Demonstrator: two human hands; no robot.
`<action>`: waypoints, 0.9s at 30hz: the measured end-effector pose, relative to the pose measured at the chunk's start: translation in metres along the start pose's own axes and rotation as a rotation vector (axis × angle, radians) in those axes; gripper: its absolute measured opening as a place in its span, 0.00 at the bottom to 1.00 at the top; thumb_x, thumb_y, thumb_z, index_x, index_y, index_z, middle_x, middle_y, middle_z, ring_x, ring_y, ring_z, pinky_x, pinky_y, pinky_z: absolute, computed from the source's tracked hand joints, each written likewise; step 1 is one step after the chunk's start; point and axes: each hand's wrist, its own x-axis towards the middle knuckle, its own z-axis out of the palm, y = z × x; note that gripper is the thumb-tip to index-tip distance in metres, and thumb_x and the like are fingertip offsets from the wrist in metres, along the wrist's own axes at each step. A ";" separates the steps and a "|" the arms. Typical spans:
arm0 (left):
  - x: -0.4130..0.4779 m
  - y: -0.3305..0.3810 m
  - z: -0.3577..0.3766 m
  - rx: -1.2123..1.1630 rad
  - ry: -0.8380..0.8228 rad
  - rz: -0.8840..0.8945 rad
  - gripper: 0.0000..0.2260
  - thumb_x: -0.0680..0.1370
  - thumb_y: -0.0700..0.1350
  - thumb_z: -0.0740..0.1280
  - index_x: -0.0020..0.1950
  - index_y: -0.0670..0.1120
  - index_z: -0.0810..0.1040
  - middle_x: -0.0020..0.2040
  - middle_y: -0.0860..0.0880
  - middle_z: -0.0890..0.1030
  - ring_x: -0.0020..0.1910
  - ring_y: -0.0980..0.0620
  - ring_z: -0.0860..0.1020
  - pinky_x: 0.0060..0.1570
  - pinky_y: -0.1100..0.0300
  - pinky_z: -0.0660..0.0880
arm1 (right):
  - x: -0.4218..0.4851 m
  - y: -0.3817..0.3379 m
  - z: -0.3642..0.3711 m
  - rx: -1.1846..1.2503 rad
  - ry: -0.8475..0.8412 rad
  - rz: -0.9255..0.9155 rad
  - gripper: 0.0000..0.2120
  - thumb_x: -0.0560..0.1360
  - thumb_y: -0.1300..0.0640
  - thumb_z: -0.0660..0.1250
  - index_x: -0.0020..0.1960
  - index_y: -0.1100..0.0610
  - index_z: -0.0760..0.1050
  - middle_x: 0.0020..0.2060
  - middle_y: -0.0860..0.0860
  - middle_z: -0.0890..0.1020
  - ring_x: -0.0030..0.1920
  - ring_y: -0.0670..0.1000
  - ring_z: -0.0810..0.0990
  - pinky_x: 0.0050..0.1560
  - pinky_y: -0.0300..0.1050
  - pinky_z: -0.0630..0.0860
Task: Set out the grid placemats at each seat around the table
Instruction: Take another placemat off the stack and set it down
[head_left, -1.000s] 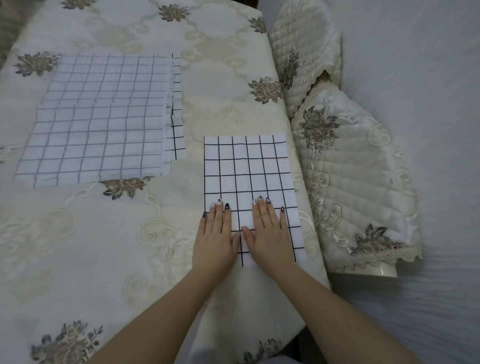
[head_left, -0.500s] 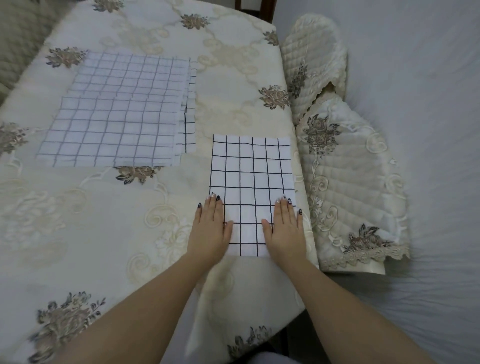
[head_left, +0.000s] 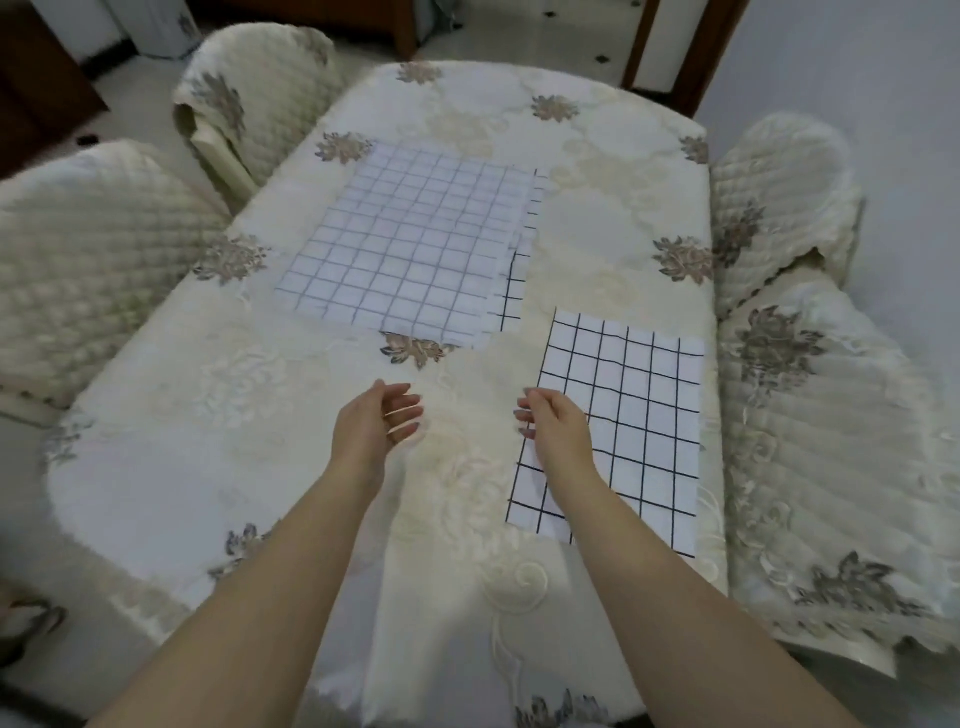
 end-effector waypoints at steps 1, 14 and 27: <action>0.001 0.004 -0.007 -0.008 0.012 0.008 0.17 0.84 0.48 0.53 0.51 0.39 0.78 0.46 0.42 0.81 0.43 0.46 0.80 0.51 0.52 0.77 | -0.001 -0.003 0.009 0.029 -0.008 0.015 0.11 0.80 0.56 0.60 0.57 0.60 0.77 0.49 0.53 0.81 0.47 0.50 0.80 0.52 0.48 0.78; 0.063 0.046 -0.098 0.050 -0.036 0.008 0.16 0.83 0.46 0.54 0.53 0.40 0.79 0.48 0.42 0.82 0.47 0.47 0.81 0.52 0.53 0.77 | -0.008 0.000 0.111 0.129 0.181 -0.028 0.09 0.80 0.62 0.58 0.53 0.59 0.77 0.46 0.55 0.81 0.46 0.54 0.81 0.43 0.43 0.77; 0.141 0.119 -0.168 0.231 -0.244 0.064 0.10 0.80 0.42 0.60 0.50 0.40 0.80 0.46 0.42 0.83 0.48 0.45 0.82 0.53 0.51 0.78 | -0.010 -0.006 0.224 0.170 0.417 -0.041 0.09 0.78 0.66 0.58 0.51 0.61 0.77 0.42 0.58 0.82 0.39 0.52 0.80 0.43 0.44 0.77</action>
